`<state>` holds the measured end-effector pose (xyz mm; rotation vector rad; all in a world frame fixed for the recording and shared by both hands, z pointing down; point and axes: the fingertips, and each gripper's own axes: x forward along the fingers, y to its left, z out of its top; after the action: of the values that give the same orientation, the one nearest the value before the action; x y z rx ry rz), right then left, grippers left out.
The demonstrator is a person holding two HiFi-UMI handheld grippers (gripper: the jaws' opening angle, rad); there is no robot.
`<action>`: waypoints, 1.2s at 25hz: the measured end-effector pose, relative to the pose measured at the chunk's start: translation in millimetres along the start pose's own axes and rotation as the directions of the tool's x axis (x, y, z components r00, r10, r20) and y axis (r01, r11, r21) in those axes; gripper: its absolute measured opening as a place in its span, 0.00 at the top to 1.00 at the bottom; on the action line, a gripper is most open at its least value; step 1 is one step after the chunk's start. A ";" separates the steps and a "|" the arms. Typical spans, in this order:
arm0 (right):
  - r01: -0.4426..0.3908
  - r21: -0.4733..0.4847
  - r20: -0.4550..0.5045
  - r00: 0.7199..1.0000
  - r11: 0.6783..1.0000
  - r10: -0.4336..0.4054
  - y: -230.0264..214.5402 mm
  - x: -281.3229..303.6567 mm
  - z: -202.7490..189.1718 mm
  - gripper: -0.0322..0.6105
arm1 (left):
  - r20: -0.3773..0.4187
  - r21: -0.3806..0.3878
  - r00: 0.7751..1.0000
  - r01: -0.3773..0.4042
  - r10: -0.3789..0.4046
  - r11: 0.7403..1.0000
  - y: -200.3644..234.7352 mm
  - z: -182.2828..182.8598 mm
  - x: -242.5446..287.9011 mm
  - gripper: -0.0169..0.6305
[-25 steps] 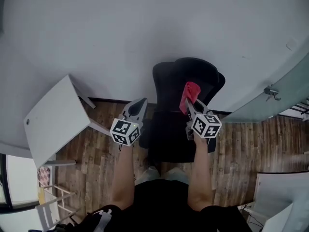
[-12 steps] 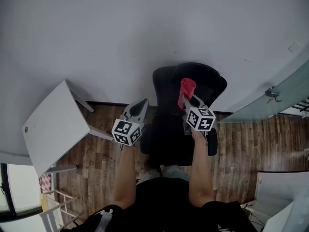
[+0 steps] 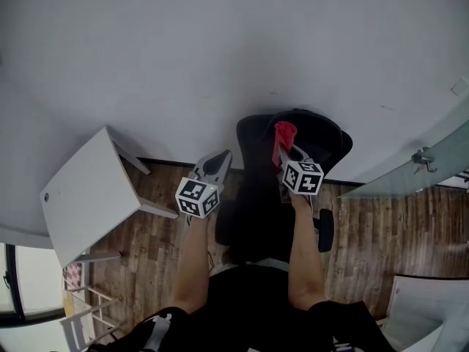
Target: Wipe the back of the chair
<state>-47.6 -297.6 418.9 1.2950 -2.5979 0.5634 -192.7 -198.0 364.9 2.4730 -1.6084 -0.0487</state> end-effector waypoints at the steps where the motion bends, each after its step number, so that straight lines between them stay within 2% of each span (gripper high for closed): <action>1: -0.004 -0.004 -0.010 1.000 1.000 0.004 -3.1 5.9 -1.2 0.85 | -0.002 -0.002 1.000 -0.005 0.005 1.000 1.6 -0.9 5.4 0.94; 7: -0.046 -0.036 -0.069 0.997 0.998 0.043 -9.4 39.6 -9.6 0.85 | -0.037 -0.008 0.999 -0.018 0.018 1.000 8.2 -10.1 34.4 0.94; 14: -0.061 -0.017 -0.090 0.994 0.998 0.059 -21.2 66.1 -14.3 0.85 | -0.064 -0.021 0.997 -0.041 0.039 0.999 14.1 -20.7 54.1 0.94; 22: -0.027 -0.017 -0.087 0.996 0.999 0.026 -46.4 72.3 -11.1 0.84 | -0.081 -0.014 0.995 -0.053 0.052 0.998 14.3 -23.2 71.5 0.94; 30: 0.075 0.035 -0.048 0.996 0.997 -0.073 -98.0 58.4 0.7 0.84 | -0.087 -0.007 0.996 -0.027 0.027 1.000 4.2 -23.6 92.8 0.94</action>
<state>-4.6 -394.1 462.0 1.3659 -2.5018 0.6242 -155.3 -280.6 395.9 2.4114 -1.6025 0.0556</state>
